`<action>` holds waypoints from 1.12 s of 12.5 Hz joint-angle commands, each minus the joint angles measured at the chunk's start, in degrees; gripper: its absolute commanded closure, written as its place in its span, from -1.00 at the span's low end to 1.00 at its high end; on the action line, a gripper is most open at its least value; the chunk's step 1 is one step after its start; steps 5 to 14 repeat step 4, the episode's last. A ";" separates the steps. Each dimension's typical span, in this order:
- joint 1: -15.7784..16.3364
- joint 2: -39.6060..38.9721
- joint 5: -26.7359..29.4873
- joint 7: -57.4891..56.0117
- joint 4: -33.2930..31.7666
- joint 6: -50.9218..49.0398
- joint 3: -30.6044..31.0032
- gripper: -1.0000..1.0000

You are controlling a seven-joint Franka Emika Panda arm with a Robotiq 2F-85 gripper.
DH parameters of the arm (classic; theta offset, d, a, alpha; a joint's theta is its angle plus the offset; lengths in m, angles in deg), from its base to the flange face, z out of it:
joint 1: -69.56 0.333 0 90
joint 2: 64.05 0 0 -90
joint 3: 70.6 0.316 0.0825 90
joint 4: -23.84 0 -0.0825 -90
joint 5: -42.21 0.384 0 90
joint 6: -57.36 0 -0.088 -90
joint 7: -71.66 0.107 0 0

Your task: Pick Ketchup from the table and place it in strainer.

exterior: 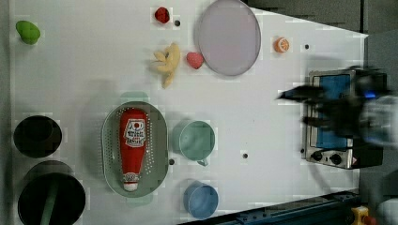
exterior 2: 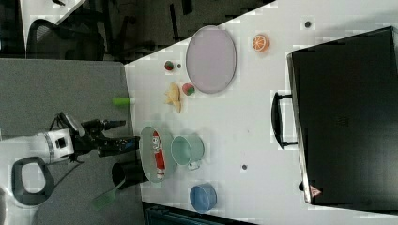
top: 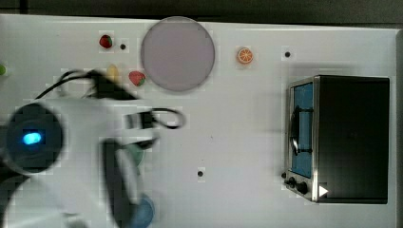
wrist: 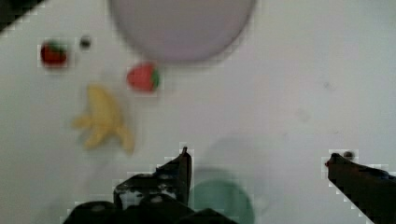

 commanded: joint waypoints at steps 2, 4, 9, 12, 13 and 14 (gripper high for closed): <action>-4.17 2.38 3.06 2.39 4.99 -8.79 -10.81 -1.00; -4.17 2.15 3.06 1.97 8.70 -12.81 -14.06 -1.00; -4.17 2.15 3.06 1.97 8.70 -12.81 -14.06 -1.00; -4.17 2.15 3.06 1.97 8.70 -12.81 -14.06 -1.00; -4.17 2.15 3.06 1.97 8.70 -12.81 -14.06 -1.00; -4.17 2.15 3.06 1.97 8.70 -12.81 -14.06 -1.00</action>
